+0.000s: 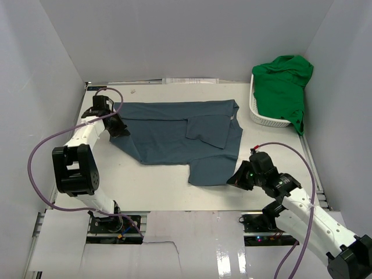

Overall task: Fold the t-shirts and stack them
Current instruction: Grap the side of the flattened tshirt closest away from the robot with both arms

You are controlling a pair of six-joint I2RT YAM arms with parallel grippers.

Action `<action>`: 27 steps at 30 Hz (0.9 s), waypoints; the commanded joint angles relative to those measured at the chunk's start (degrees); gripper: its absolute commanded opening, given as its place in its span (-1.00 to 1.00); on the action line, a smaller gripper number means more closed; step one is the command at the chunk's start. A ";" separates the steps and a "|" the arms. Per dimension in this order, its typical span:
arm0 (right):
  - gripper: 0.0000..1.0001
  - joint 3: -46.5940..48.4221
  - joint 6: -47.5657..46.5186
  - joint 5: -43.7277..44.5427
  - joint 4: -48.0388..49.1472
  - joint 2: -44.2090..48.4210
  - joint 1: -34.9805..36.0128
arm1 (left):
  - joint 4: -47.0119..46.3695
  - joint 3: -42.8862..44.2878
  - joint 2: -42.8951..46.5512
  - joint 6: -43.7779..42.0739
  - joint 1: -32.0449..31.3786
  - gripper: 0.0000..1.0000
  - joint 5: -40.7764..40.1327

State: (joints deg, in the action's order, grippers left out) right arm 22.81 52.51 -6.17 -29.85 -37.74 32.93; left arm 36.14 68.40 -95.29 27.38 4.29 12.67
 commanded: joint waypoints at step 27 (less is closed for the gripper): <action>-0.85 42.22 -30.79 11.98 0.05 -36.60 -7.08 | -6.43 -7.32 8.89 5.58 12.05 -1.00 1.31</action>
State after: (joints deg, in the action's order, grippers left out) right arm 60.62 26.96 4.64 -32.21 -72.25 27.24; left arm 32.25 61.47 -87.57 31.79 15.94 12.19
